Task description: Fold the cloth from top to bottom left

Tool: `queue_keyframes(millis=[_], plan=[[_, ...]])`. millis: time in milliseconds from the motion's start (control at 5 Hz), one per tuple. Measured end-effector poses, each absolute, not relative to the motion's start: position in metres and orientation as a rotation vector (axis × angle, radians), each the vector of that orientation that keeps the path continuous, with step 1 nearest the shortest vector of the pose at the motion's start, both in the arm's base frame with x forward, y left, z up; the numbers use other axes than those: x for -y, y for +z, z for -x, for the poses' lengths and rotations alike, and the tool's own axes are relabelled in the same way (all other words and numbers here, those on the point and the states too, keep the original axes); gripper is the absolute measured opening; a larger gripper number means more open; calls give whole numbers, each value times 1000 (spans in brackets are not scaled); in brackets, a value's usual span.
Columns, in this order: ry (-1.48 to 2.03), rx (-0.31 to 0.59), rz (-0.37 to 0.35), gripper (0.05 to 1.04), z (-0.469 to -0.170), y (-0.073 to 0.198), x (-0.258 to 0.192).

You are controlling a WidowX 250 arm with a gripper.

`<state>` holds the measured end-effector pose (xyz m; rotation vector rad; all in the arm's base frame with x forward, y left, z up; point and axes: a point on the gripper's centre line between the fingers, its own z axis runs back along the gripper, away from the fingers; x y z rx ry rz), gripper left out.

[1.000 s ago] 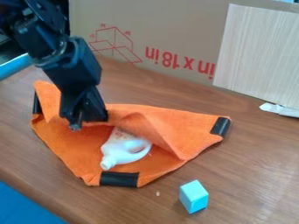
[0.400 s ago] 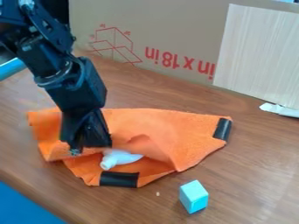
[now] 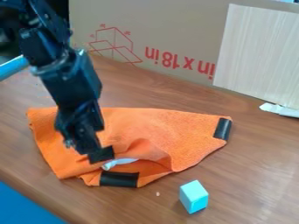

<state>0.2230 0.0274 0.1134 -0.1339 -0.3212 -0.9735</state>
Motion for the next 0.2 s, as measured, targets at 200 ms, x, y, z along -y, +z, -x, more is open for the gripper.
queue_keyframes(millis=[200], plan=[[-899, 206, 220, 995, -224, 127, -44]])
